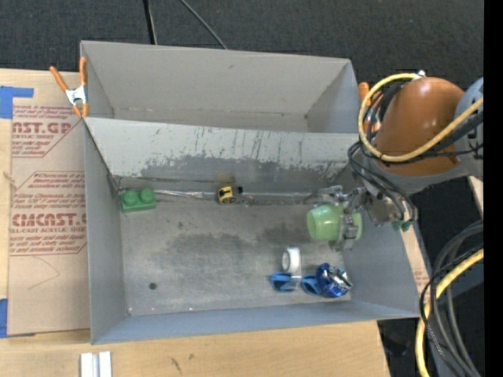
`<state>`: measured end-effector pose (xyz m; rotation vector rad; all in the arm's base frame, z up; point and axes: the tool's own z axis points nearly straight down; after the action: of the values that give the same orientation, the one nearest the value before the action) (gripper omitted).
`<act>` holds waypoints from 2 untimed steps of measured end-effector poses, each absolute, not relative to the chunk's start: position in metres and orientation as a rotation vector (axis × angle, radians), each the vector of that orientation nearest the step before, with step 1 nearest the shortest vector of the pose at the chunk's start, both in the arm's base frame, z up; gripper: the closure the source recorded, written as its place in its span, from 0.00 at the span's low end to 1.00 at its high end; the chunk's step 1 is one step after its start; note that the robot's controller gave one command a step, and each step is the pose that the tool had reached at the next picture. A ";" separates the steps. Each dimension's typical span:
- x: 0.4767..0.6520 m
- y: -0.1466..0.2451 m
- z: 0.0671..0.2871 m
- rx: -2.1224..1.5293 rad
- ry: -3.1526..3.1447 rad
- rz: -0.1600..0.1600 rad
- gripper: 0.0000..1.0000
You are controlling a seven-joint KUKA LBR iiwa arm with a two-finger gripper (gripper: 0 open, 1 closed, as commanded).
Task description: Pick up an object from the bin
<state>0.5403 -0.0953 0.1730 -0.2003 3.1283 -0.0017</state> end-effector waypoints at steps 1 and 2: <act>0.524 -0.057 0.228 -0.396 3.110 0.000 1.00; 0.555 -0.067 0.143 -0.642 3.078 0.003 1.00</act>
Offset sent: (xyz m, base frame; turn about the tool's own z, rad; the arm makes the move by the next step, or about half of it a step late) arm -0.0176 0.0364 0.0526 -0.1235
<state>0.5553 -0.0670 0.1433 -0.6425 3.0782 0.0028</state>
